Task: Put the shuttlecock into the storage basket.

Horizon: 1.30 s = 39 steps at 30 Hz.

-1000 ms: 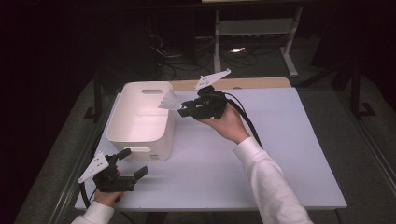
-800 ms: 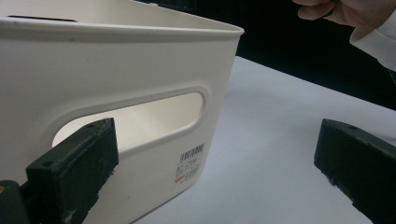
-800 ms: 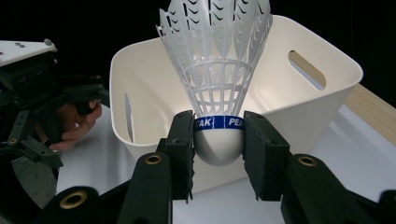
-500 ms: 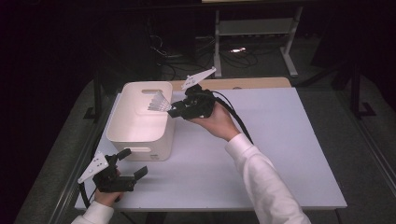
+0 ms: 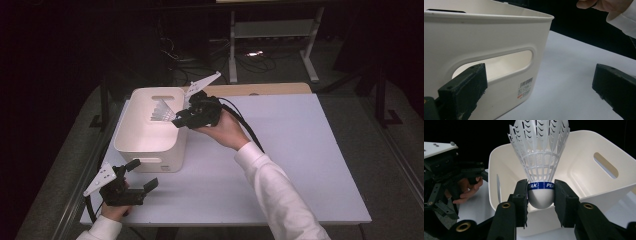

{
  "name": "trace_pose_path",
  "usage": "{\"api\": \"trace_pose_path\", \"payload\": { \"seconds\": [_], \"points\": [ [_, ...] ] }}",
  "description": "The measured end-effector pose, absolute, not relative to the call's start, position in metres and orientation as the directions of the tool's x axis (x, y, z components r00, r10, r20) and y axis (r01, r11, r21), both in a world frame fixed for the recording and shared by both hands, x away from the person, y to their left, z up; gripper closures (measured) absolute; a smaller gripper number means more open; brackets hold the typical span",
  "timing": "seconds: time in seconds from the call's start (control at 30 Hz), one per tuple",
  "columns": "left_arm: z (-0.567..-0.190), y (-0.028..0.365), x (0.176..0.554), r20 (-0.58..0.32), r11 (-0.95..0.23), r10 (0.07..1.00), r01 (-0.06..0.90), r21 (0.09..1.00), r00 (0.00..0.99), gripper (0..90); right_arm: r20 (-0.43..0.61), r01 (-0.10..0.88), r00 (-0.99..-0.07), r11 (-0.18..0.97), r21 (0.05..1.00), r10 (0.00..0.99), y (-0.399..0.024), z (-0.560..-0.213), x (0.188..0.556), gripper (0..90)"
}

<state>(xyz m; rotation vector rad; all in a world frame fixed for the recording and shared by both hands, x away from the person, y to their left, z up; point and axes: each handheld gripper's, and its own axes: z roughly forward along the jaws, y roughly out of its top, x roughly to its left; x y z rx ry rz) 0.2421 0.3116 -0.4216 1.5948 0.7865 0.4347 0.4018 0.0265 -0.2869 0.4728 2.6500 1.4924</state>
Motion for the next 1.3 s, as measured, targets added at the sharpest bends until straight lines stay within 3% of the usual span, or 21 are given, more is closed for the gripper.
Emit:
{"api": "trace_pose_path", "payload": {
  "seconds": [1.3],
  "points": [
    [-0.421, 0.313, 0.241, -0.171, -0.012, 0.703, 0.253, 0.968, 0.69, 0.0, 0.108, 0.225, -0.965, 0.55, 0.804, 0.237, 0.075, -0.305, 0.408, 62.7]
  ]
}}
